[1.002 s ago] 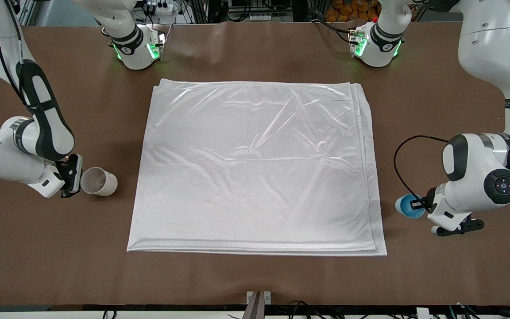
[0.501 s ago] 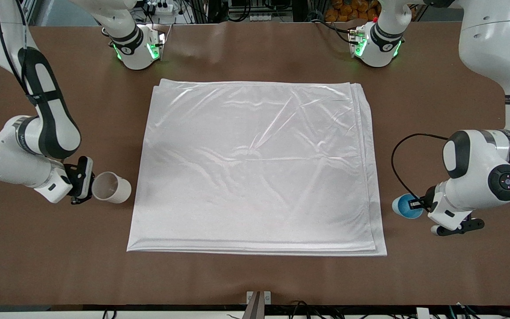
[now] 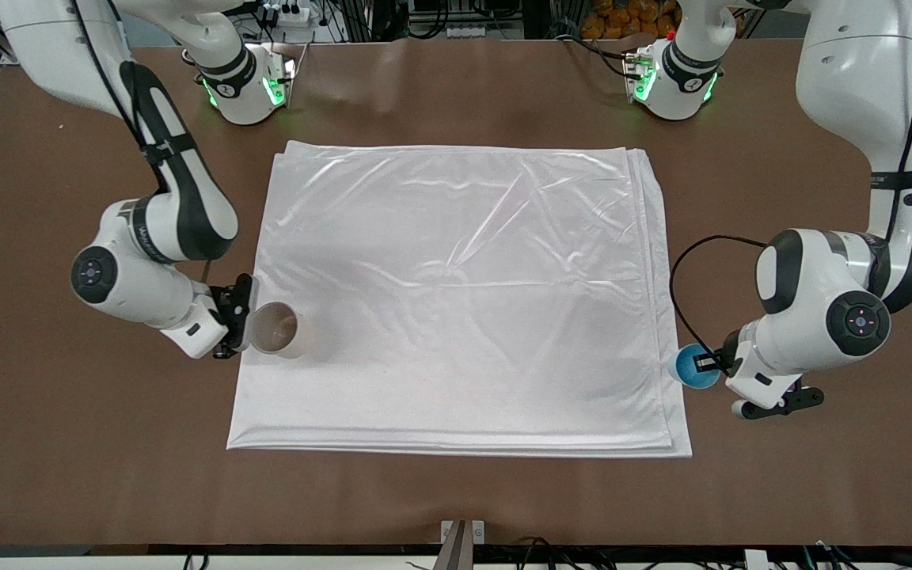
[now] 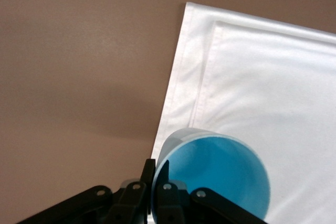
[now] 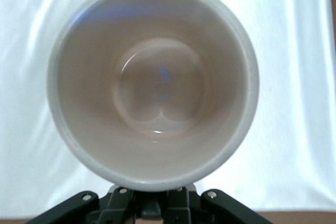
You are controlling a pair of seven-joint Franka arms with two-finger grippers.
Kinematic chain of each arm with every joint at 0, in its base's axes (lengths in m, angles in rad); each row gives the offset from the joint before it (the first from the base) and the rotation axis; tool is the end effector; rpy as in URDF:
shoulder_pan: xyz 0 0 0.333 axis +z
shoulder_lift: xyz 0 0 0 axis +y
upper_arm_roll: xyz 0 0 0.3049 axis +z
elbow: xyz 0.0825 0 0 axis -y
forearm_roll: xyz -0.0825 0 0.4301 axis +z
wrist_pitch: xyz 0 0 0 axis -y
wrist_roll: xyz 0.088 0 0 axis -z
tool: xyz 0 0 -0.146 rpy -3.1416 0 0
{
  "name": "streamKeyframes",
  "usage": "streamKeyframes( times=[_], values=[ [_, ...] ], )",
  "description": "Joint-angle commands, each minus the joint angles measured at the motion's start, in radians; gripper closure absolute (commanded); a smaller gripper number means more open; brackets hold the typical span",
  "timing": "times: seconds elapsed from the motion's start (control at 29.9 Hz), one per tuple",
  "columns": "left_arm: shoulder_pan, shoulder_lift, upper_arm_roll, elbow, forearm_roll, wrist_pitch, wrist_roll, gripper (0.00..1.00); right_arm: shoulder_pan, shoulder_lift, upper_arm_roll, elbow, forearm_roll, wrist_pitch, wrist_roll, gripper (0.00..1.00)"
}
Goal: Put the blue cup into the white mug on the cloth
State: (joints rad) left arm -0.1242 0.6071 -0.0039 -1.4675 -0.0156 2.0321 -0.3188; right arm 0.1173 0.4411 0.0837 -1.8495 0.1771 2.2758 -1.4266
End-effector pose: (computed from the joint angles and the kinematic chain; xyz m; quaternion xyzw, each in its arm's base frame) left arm 0.7337 -0.0956 0.2514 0.9948 0.0991 -0.0225 0.0031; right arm 0.6540 0.1422 0.2067 -0.7277 -0.6806 -0.0427 0.0736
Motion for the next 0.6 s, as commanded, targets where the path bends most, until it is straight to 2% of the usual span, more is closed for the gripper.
streamKeyframes(
  times=[0.0, 0.23, 0.57],
  values=[
    [-0.011, -0.046, 0.002, -0.010, -0.023, -0.013, -0.016, 1.00, 0.094, -0.015, -0.009, -0.008, 0.009, 0.010, 0.069, 1.00],
    [-0.018, -0.067, -0.015, -0.010, -0.043, -0.047, -0.040, 1.00, 0.206, -0.004, -0.010, -0.011, 0.007, 0.047, 0.176, 1.00],
    [-0.022, -0.073, -0.119, -0.010, -0.037, -0.052, -0.158, 1.00, 0.358, 0.060, -0.016, -0.010, -0.004, 0.169, 0.305, 1.00]
  ],
)
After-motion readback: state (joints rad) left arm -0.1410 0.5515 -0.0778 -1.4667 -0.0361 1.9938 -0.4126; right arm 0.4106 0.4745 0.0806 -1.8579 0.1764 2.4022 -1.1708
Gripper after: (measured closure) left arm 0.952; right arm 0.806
